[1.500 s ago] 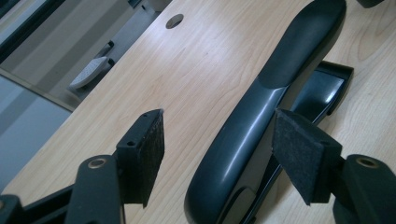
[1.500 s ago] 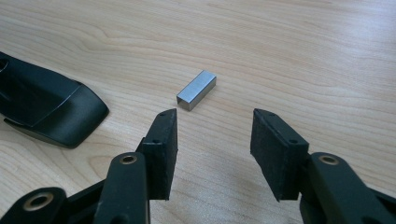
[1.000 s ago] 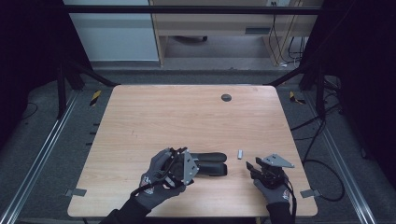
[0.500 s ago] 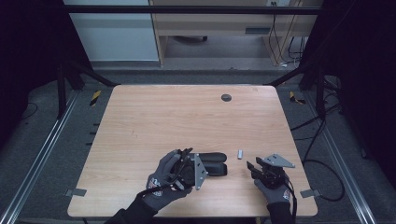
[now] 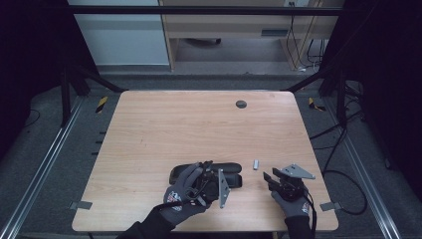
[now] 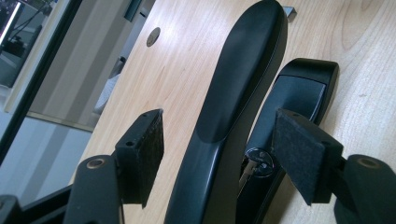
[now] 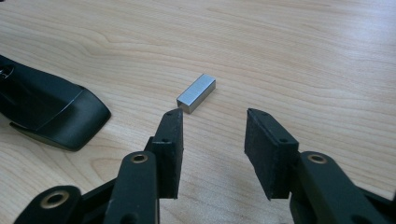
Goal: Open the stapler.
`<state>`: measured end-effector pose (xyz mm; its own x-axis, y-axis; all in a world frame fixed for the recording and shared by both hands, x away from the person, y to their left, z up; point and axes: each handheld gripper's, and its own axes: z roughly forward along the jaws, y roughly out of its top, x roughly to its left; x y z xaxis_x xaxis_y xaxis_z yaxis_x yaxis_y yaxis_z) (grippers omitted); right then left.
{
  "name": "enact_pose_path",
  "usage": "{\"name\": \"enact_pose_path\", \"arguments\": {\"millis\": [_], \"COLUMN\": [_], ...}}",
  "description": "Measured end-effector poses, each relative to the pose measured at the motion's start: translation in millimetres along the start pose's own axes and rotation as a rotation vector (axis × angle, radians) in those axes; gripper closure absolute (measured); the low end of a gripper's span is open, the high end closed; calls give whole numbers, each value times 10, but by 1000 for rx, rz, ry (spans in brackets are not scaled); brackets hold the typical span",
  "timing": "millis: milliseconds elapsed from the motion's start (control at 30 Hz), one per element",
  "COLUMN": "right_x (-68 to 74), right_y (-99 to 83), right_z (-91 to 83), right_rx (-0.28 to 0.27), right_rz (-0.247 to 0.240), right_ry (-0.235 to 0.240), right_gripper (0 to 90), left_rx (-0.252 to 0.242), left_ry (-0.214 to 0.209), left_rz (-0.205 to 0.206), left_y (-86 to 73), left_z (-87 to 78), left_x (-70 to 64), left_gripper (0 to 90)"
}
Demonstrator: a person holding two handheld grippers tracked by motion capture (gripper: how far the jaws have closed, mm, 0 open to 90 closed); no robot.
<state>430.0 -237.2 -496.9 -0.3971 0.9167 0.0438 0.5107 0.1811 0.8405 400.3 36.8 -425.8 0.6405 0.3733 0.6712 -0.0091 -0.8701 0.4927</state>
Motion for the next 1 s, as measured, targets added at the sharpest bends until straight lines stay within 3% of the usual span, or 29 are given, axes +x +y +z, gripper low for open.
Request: {"name": "enact_pose_path", "arguments": {"millis": [467,1000], "right_x": [37,87], "right_y": [-3,2], "right_z": [-4,-2], "right_rx": [12,24], "right_rz": [-1,-20], "right_ry": [37,77], "right_gripper": [707,864], "left_rx": [26,61], "left_ry": [14,12], "left_rz": [67,104], "left_y": [96,164], "left_z": [154,317], "left_x": [-92,-140], "left_gripper": [335,350]}}
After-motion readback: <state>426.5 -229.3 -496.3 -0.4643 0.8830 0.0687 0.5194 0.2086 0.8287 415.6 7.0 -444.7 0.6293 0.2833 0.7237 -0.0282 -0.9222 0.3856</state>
